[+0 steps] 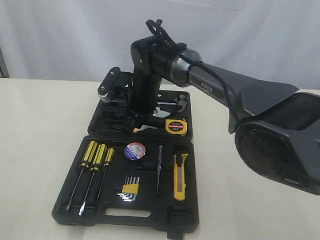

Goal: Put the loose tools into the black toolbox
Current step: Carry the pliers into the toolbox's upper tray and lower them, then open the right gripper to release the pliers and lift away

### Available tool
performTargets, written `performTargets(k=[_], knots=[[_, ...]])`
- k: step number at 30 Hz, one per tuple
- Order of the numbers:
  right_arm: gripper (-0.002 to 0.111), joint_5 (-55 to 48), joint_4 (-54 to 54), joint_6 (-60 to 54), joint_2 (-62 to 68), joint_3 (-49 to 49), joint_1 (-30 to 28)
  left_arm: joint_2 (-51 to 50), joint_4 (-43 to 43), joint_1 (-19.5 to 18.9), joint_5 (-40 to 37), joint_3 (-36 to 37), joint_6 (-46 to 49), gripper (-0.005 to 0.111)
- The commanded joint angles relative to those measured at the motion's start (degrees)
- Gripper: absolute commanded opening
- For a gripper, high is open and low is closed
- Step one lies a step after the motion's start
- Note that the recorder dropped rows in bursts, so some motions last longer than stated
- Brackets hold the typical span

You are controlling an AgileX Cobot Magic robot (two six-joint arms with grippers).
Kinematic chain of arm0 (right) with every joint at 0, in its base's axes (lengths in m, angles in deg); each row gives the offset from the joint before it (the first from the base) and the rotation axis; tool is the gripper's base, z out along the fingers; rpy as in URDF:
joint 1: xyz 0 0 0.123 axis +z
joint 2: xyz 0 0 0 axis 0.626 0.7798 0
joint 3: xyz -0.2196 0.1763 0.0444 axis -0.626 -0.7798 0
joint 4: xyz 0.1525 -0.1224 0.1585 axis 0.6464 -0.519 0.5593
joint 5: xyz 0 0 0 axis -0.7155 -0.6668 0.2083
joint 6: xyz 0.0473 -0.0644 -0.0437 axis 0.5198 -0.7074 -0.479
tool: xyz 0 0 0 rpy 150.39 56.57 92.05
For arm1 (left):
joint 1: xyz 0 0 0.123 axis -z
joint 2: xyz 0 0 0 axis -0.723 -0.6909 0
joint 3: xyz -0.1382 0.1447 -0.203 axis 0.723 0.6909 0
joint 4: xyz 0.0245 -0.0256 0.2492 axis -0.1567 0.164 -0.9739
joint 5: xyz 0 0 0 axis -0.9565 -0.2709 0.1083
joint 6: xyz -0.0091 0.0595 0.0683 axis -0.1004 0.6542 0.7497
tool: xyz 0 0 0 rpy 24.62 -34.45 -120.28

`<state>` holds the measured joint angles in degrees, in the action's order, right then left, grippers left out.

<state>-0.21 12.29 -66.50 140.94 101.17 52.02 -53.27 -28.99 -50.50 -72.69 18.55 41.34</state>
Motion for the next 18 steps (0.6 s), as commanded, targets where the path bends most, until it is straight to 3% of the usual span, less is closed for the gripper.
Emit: performTargets(k=[1, 2, 8, 18], knots=[[0.005, -5.5, 5.0, -0.2, -3.1, 0.1, -1.7, 0.1, 0.5, 0.3, 0.5, 0.1, -0.2, 0.0], [-0.001, -5.5, 6.1, -0.2, -3.8, 0.1, -1.9, 0.1, 0.5, 0.3, 0.5, 0.1, -0.2, 0.0], [-0.001, -5.5, 6.5, 0.0, -10.0, -4.1, -2.4, 0.1, 0.5, 0.3, 0.5, 0.1, -0.2, 0.0], [-0.001, -5.5, 7.5, 0.0, -30.4, -26.7, -2.4, 0.1, 0.5, 0.3, 0.5, 0.1, -0.2, 0.0]])
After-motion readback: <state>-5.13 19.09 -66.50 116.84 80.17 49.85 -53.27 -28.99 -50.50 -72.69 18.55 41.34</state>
